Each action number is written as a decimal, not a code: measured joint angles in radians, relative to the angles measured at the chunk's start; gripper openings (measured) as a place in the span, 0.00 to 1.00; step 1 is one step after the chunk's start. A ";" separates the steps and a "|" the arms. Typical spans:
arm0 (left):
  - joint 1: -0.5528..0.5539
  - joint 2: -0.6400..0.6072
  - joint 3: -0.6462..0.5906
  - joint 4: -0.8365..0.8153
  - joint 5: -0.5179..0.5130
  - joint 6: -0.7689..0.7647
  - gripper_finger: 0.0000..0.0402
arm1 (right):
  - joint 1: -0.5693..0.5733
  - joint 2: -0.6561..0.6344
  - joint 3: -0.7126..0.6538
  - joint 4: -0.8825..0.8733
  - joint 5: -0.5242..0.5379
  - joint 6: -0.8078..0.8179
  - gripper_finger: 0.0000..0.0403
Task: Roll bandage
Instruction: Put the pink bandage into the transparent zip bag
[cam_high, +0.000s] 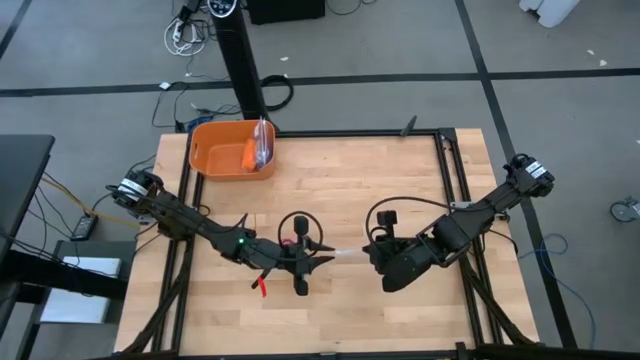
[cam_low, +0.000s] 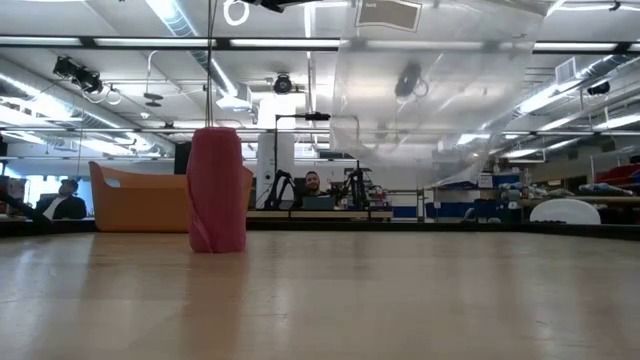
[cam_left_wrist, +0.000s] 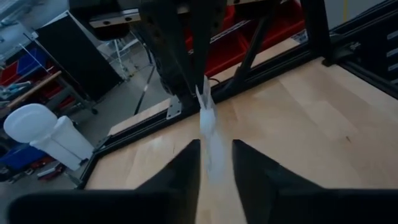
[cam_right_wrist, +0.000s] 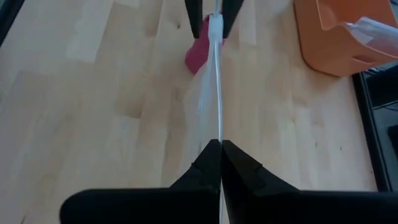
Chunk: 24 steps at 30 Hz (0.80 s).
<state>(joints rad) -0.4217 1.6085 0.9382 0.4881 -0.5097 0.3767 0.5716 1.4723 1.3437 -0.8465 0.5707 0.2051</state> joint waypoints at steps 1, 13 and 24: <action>0.000 0.000 0.000 0.003 -0.001 0.000 0.18 | 0.000 0.000 0.000 0.000 0.003 0.000 0.01; 0.015 0.000 0.000 0.023 -0.020 -0.081 0.01 | 0.010 -0.004 0.000 0.061 0.094 -0.013 0.09; 0.089 0.000 -0.125 0.213 0.086 -0.143 0.00 | 0.091 -0.162 -0.089 -0.142 0.402 0.238 0.19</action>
<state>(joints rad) -0.3327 1.6085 0.8136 0.7012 -0.4236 0.2337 0.6625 1.3099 1.2544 -0.9888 0.9726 0.4430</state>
